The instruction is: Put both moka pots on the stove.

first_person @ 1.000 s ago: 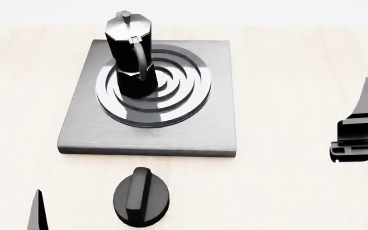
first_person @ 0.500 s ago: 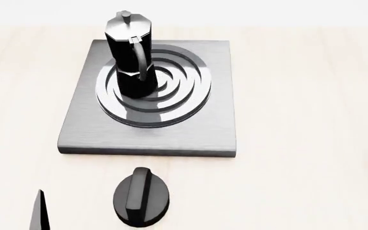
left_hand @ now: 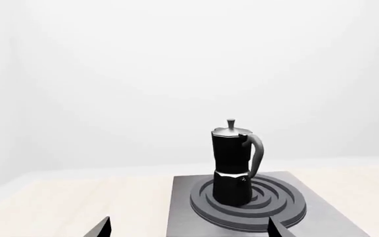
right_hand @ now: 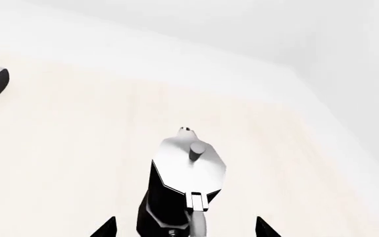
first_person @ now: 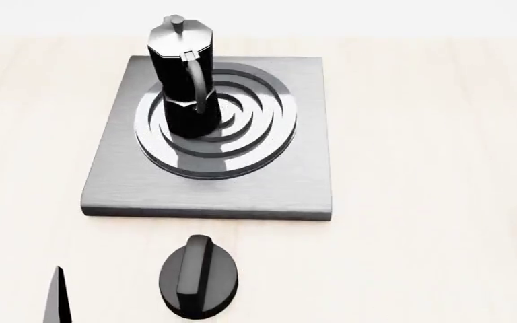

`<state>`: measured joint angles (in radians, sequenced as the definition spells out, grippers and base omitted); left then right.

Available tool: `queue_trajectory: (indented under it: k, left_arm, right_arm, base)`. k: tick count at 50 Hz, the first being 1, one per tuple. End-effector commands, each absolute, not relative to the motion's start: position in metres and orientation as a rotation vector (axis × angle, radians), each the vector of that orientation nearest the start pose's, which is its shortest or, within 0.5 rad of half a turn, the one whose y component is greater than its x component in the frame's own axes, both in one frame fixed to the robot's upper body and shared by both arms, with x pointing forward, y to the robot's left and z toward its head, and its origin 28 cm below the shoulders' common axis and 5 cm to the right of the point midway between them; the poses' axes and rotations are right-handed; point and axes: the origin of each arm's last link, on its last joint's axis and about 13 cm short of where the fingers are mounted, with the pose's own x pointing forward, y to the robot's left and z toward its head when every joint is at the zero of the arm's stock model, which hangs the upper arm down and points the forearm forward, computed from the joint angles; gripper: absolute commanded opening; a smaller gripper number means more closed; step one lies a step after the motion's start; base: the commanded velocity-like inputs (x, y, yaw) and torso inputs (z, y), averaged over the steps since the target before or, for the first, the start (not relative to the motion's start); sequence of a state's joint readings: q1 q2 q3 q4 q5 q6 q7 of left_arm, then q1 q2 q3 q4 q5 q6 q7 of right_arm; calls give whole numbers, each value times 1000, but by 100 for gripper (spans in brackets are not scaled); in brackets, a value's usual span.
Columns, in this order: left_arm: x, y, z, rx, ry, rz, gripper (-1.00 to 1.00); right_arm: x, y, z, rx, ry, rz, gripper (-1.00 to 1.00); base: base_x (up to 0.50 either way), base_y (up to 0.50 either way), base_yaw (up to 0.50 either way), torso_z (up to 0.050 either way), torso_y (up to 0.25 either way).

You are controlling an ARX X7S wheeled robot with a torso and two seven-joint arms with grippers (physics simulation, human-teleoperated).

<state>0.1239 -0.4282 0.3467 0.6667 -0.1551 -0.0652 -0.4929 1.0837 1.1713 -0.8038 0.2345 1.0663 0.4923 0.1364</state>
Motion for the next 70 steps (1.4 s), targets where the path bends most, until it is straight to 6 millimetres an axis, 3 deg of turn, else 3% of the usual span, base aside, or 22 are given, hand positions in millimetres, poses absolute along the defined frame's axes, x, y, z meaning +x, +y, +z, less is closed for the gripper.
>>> queue_trajectory:
  k: [1, 12, 22, 34, 43, 57, 67, 68, 70]
  left_arm:
    - [158, 199, 109, 40, -366, -23, 100]
    - [159, 199, 107, 40, -364, -26, 100]
    - [159, 199, 105, 43, -365, -27, 100]
    - [160, 199, 103, 46, -364, -30, 100]
    - [159, 198, 105, 48, -364, -29, 100]
    - [160, 198, 104, 49, -361, -29, 100]
    - [159, 197, 106, 50, -361, -31, 100]
    - [158, 197, 107, 51, -361, -31, 100]
    - [158, 197, 108, 51, -360, -30, 100]
  right_arm:
    - [288, -322, 244, -225, 265, -142, 100]
    - [281, -321, 246, -210, 286, -180, 100]
    - [285, -331, 230, -229, 328, -233, 100]
    - [301, -344, 210, -220, 310, -266, 100]
    - [324, -354, 185, -238, 306, -272, 100]
    - [324, -347, 168, -224, 334, -235, 100]
    - [319, -339, 171, -218, 332, -230, 100]
    - [317, -338, 173, -211, 324, -235, -100]
    - [316, -337, 174, -208, 327, -238, -100]
  base:
    - [0, 0, 0, 0, 0]
    - [0, 0, 0, 0, 0]
    - [0, 0, 0, 0, 0]
    - [0, 0, 0, 0, 0]
    - [0, 0, 0, 0, 0]
    - [0, 0, 0, 0, 0]
    - [0, 0, 0, 0, 0]
    - [0, 0, 0, 0, 0]
    - [0, 0, 0, 0, 0]
